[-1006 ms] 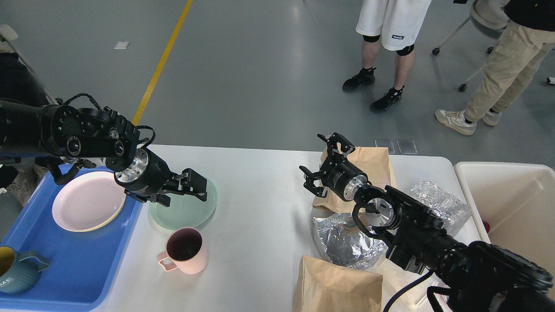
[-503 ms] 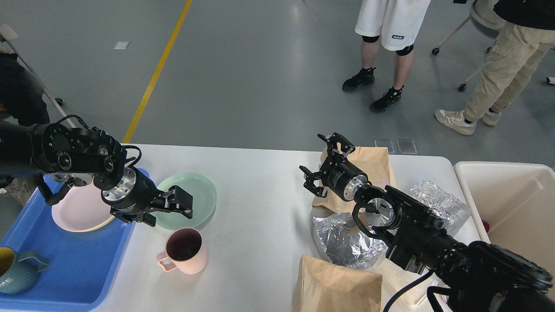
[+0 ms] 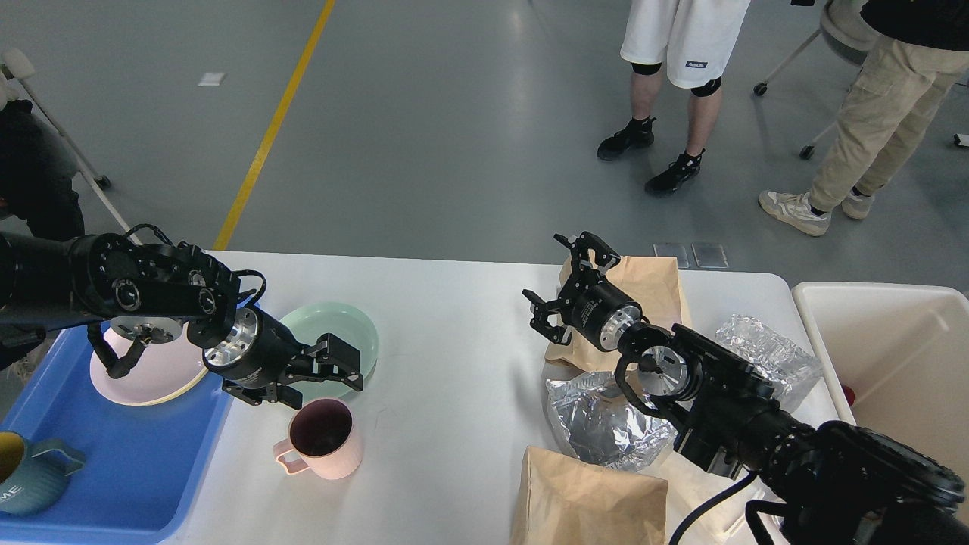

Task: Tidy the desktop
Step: 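Lower the left gripper onto the pink mug and close on it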

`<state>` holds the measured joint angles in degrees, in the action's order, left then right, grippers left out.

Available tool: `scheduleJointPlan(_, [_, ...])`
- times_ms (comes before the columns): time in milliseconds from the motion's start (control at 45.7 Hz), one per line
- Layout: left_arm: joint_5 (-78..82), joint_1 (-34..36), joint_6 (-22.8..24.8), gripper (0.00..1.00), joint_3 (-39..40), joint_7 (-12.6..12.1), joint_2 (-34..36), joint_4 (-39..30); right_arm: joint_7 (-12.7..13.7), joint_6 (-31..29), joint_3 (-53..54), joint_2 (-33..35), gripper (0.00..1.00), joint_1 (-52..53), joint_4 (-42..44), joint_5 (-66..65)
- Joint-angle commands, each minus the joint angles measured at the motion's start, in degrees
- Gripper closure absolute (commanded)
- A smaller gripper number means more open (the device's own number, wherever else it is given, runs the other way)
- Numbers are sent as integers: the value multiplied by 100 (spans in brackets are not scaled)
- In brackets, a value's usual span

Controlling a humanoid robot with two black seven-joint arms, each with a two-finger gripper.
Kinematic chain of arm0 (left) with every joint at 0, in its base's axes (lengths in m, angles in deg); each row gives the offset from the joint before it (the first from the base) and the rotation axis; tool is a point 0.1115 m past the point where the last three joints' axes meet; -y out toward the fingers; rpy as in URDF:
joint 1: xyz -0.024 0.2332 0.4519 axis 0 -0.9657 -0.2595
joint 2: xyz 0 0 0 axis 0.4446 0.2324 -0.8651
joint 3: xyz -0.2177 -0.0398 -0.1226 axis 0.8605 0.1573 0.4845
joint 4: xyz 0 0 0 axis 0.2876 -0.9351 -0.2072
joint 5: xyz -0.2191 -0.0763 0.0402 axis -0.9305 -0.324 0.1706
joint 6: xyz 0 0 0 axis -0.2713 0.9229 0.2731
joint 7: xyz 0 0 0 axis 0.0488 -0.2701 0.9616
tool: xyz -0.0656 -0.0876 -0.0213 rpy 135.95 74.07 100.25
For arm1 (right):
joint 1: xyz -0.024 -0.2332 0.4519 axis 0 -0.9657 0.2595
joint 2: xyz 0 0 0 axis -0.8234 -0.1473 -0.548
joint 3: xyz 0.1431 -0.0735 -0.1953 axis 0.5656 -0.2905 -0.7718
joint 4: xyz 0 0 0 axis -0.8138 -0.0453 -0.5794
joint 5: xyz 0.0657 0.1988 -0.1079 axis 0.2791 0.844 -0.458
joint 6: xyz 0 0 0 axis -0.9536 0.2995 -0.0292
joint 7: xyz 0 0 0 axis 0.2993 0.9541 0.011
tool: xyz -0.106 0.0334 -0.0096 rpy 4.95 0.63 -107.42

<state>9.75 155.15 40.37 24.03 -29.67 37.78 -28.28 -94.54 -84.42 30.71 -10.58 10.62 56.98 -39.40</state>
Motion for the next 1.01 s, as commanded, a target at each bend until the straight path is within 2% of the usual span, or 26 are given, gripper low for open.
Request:
scheduleJointPlan(0, [0, -172, -17, 6, 35, -4, -38, 34, 0, 0, -2, 0, 0, 7, 0, -1])
scheduleJointPlan(197, [0, -471, -298, 6, 44, -4, -82, 95, 0, 0, 7, 0, 0, -2, 0, -1])
scheduleJointPlan(437, [9, -761, -421, 6, 175, -13, -153, 446, 0, 0, 7, 0, 0, -2, 0, 8])
scheduleJointPlan(853, [9, -981, -439, 6, 369, 31, -249, 605, 0, 0, 7, 0, 0, -2, 0, -1])
scheduleJointPlan(984, [18, -972, -378, 9, 369, 31, -249, 605, 0, 0, -2, 0, 0, -2, 0, -1])
